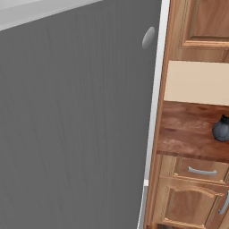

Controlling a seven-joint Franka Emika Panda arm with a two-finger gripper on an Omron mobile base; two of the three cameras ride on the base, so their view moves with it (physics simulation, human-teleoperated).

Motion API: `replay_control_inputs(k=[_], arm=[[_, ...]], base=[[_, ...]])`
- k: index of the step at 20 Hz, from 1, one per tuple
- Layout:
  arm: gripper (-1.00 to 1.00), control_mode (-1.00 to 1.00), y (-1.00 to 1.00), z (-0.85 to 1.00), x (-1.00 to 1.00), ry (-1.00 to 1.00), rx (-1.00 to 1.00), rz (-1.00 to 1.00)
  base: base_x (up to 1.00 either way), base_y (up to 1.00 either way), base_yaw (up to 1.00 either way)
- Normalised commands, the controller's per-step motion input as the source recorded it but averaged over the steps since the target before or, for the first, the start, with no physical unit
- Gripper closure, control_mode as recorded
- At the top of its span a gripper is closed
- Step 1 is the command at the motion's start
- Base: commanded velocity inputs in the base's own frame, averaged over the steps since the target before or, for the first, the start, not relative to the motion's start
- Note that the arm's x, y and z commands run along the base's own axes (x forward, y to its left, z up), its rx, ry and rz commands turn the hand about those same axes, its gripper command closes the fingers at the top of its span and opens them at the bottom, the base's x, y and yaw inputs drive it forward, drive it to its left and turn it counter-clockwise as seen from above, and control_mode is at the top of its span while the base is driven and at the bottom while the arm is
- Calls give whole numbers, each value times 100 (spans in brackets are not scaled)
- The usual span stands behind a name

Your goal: Move the apple and pickle from the top shelf to the second highest shelf to make space. Then, place the pitcher from the counter on the cleared top shelf.

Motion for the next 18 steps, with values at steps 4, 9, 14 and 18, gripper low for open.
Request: replay_control_inputs(k=[4,9,14,18], arm=[[-100,-100,-35,7,0,-13,0,-6],[-100,-100,-31,0,10,-10,0,-6],[-100,-100,-15,0,29,-9,0,-9],[-100,-100,0,0,44,-6,0,-11]], base=[[0,0,0],[0,0,0],[0,0,0],[0,0,0]])
